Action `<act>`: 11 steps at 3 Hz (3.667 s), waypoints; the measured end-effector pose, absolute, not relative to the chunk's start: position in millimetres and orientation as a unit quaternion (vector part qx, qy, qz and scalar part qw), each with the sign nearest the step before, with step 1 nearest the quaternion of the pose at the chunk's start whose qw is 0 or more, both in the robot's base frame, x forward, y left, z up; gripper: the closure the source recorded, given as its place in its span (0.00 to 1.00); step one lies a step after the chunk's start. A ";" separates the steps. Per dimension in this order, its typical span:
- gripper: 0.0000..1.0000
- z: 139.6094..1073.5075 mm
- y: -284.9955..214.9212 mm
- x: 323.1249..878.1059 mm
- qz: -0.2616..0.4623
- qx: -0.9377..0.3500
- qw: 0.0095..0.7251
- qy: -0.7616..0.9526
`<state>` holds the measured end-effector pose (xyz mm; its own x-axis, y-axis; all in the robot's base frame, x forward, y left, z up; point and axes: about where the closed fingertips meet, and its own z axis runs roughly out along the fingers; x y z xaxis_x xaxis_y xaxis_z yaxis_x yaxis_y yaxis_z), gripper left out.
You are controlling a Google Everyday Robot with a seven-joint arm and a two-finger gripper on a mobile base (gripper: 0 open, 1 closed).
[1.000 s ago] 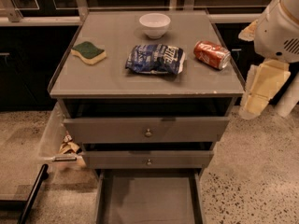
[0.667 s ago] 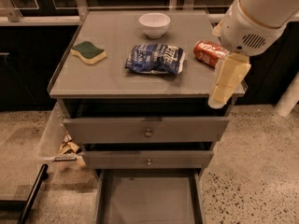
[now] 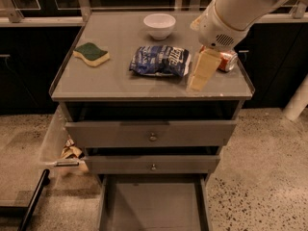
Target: Place blue chip bag into bottom drawer
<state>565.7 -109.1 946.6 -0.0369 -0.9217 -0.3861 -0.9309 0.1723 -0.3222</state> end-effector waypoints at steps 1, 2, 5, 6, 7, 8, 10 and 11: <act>0.00 946.6 -109.1 565.7 0.009 -0.643 0.260 0.720; 0.00 942.0 -100.5 590.3 0.020 -0.633 0.285 0.719; 0.00 902.4 -84.4 678.4 0.089 -0.599 0.322 0.728; 0.00 889.5 -74.4 694.2 0.100 -0.596 0.340 0.720; 0.00 872.9 -63.4 706.8 0.110 -0.593 0.357 0.713; 0.00 862.8 -54.4 717.6 0.116 -0.593 0.364 0.708; 0.42 862.4 -54.3 717.8 0.117 -0.593 0.364 0.708; 0.65 862.4 -54.3 717.8 0.117 -0.593 0.364 0.708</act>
Offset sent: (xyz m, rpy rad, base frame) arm 0.0654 0.0198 -0.0118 0.1397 -0.0558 -0.0270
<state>717.8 -54.3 862.4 -0.0304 -0.7555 -0.6545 -0.9254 0.2688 -0.2672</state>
